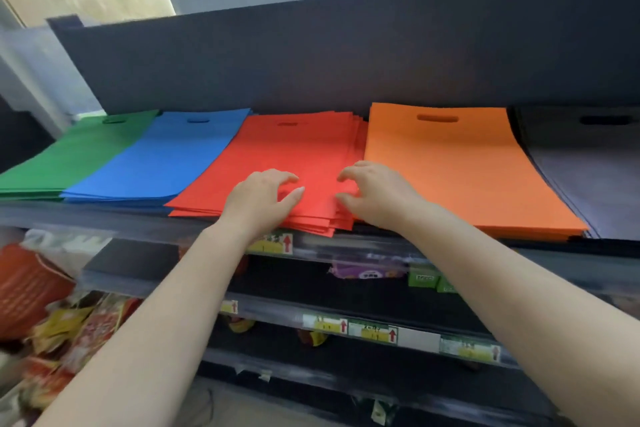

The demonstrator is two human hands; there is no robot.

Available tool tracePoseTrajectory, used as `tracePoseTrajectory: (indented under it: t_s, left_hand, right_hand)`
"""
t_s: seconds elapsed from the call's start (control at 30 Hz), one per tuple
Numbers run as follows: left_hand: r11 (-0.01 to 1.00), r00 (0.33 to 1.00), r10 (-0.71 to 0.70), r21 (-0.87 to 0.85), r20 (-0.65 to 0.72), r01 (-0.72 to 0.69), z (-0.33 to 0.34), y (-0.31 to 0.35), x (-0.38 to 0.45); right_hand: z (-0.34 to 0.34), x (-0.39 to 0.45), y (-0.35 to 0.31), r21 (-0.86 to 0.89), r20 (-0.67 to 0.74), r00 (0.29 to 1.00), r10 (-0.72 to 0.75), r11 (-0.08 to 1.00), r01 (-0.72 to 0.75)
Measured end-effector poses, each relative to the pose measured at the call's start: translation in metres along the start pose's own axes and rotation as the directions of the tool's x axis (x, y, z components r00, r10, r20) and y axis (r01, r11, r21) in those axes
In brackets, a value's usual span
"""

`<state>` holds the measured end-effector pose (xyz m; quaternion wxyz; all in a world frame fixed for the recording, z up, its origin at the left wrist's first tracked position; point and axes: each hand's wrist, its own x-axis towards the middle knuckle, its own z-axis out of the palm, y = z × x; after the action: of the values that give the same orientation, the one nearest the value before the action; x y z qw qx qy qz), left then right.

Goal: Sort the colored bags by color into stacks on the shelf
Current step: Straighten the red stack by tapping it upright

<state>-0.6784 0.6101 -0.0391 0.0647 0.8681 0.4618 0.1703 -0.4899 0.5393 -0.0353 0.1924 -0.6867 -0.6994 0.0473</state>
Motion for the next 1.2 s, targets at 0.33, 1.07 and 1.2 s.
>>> tracePoseTrajectory:
  t_s: [0.33,1.07,1.2]
  left_hand:
    - [0.867,0.895,0.395,0.237,0.207,-0.438,-0.005,-0.036,0.021]
    - [0.291,0.938,-0.302,-0.921,0.17,0.261,0.004,-0.082,0.054]
    - [0.27,0.932,-0.308,-0.923,0.189,0.276,0.002,-0.081,0.054]
  right_hand:
    - [0.019,0.0,-0.012,0.128,0.028,0.972,0.235,0.963,-0.236]
    - [0.015,0.01,-0.005,0.091,0.171,0.932,0.319,0.937,-0.338]
    - [0.019,0.02,-0.013,-0.019,0.152,0.919,0.365,0.93,-0.366]
